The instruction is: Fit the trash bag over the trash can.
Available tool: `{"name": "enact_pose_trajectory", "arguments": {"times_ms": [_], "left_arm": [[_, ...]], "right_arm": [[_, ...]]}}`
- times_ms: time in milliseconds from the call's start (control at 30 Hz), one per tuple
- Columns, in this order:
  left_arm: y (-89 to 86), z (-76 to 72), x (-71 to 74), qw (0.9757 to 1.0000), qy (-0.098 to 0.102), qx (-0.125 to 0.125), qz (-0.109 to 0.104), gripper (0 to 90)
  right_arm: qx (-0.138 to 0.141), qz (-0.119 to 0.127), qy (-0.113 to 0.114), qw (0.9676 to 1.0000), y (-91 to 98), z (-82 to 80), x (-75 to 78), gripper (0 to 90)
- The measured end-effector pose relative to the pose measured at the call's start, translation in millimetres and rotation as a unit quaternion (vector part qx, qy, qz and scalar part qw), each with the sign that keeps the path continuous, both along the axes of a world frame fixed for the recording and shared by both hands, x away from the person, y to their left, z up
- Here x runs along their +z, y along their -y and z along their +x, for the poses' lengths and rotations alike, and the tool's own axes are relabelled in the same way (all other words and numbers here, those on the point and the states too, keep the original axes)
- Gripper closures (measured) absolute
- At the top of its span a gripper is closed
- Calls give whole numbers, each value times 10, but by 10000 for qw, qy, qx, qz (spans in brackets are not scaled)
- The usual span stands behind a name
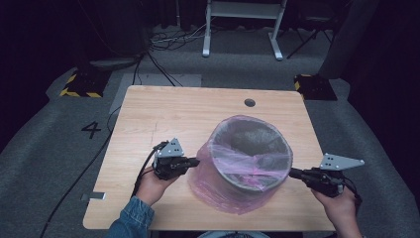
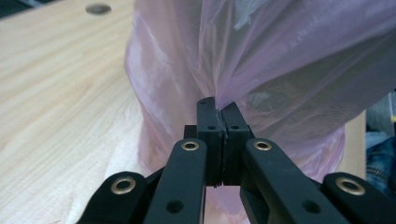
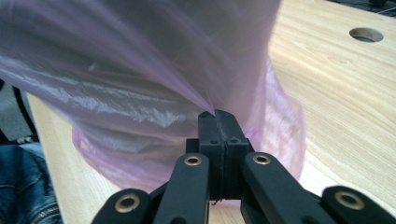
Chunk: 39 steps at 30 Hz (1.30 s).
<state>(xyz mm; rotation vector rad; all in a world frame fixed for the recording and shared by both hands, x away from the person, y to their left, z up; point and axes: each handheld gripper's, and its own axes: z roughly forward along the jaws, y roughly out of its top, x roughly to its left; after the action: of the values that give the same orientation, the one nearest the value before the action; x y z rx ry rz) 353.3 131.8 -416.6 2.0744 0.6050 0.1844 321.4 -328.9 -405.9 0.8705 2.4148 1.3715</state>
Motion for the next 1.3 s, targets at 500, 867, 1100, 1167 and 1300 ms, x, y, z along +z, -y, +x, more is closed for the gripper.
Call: {"name": "enact_pose_trajectory", "arguments": {"times_ms": [500,867,1100,1167,1300], "left_arm": [[66,-26,-124,9999,-69,-72,15,540],[-260,-134,-55,9991,162,373,-142,470],[-405,-176,-123,9973,134,716,108,470],[-447,-185,-156,9960,87,871,168,470],[-539,-187,-235,9933,-4,1134,244,470]], "right_arm": [[107,149,123,9998,12,-64,-90,541],[-272,438,223,9984,159,-123,92,313],[-243,534,242,9980,149,-120,192,362],[-412,454,145,9980,135,-111,231,298],[-636,368,249,9970,123,-82,343,196]]}}
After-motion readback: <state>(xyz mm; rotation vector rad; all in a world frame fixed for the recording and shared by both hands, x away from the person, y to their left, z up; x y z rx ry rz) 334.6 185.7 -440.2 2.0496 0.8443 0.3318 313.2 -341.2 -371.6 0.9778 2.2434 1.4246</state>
